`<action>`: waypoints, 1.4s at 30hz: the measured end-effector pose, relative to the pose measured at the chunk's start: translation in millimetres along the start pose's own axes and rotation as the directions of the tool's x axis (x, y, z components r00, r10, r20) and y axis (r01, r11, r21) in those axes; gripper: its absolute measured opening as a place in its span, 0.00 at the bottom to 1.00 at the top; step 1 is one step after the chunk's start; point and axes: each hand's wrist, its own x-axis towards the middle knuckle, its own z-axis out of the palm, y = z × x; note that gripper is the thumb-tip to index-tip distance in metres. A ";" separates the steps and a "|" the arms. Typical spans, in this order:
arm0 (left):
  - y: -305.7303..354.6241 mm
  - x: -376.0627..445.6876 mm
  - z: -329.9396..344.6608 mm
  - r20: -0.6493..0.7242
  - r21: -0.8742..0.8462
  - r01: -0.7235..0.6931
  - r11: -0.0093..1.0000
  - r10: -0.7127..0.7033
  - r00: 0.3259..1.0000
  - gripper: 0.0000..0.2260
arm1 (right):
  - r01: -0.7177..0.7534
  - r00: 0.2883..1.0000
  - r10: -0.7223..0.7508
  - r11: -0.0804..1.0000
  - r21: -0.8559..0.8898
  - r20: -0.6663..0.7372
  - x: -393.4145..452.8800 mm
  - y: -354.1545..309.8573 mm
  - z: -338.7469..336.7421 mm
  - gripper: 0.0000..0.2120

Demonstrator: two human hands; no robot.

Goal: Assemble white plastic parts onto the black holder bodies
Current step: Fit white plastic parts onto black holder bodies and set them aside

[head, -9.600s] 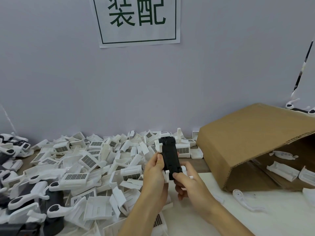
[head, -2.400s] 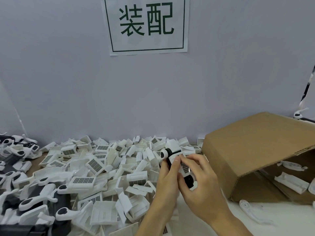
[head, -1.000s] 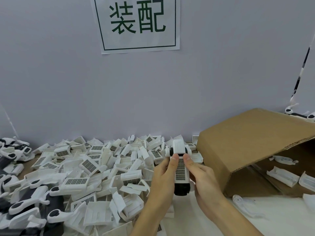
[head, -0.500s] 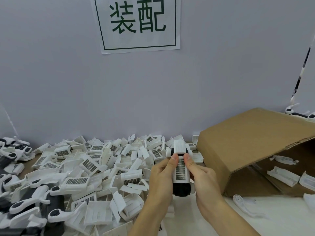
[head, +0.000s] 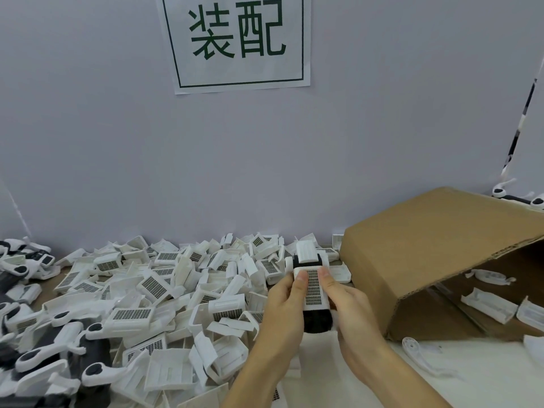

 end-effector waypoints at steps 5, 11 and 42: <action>3.5 0.5 -0.2 -0.013 0.073 -0.055 0.996 0.056 0.998 0.14 | 0.082 0.995 -0.089 0.984 -0.161 -0.039 3.5 4.0 -1.0 0.18; 3.8 -0.1 -0.4 0.010 -0.020 -0.010 1.000 0.010 1.000 0.15 | 0.059 0.998 -0.063 0.981 -0.186 -0.015 5.8 7.0 -2.0 0.18; -8.5 6.3 -7.2 0.126 -0.178 -0.013 0.984 0.036 0.991 0.12 | 0.162 0.985 -0.151 0.974 -0.158 0.079 7.6 -1.0 -15.2 0.10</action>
